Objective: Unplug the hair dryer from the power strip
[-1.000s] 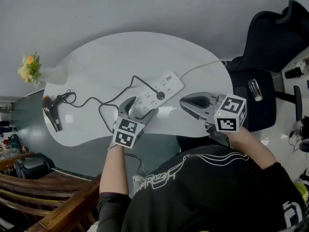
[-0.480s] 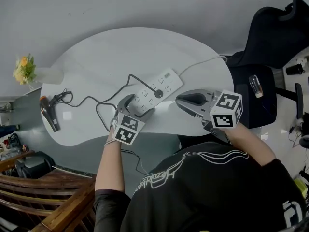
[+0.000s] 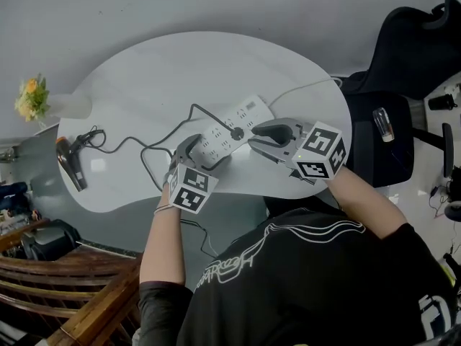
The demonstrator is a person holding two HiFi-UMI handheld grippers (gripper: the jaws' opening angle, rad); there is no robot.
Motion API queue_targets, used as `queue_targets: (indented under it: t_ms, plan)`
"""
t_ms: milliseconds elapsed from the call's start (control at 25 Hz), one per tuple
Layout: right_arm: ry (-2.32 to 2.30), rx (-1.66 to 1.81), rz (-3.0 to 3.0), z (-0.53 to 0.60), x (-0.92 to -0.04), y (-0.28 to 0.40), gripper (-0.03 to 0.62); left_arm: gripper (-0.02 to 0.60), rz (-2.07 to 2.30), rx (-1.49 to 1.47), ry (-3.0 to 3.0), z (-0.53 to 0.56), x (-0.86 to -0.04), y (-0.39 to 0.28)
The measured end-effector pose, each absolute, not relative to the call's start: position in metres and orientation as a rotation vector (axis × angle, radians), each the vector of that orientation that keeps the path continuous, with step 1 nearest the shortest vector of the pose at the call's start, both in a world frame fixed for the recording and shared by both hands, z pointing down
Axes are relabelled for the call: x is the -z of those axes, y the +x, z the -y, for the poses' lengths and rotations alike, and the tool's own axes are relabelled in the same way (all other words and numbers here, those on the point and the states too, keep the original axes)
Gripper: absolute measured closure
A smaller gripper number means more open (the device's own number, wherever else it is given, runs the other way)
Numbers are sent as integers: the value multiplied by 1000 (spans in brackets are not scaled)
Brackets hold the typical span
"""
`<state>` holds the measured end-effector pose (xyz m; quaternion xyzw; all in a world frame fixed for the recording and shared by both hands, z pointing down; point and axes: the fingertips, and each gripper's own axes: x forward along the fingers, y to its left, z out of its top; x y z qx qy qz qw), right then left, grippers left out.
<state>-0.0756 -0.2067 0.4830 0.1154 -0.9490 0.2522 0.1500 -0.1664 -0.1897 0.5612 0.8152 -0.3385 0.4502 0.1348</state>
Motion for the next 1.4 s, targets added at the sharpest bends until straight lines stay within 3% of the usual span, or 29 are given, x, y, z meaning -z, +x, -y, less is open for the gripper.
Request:
queue_targets:
  t_ms: [440, 800, 1400]
  plan:
    - [332, -309, 2629, 215, -514, -118, 496, 216, 1006, -1437, 2378, 189, -567, -167]
    - [357, -153, 2574, 215, -524, -128, 543, 216, 1039, -1476, 2364, 188, -569, -167]
    - [369, -190, 2602, 215, -518, -125, 568, 216, 1084, -1564, 2335, 188, -573, -167]
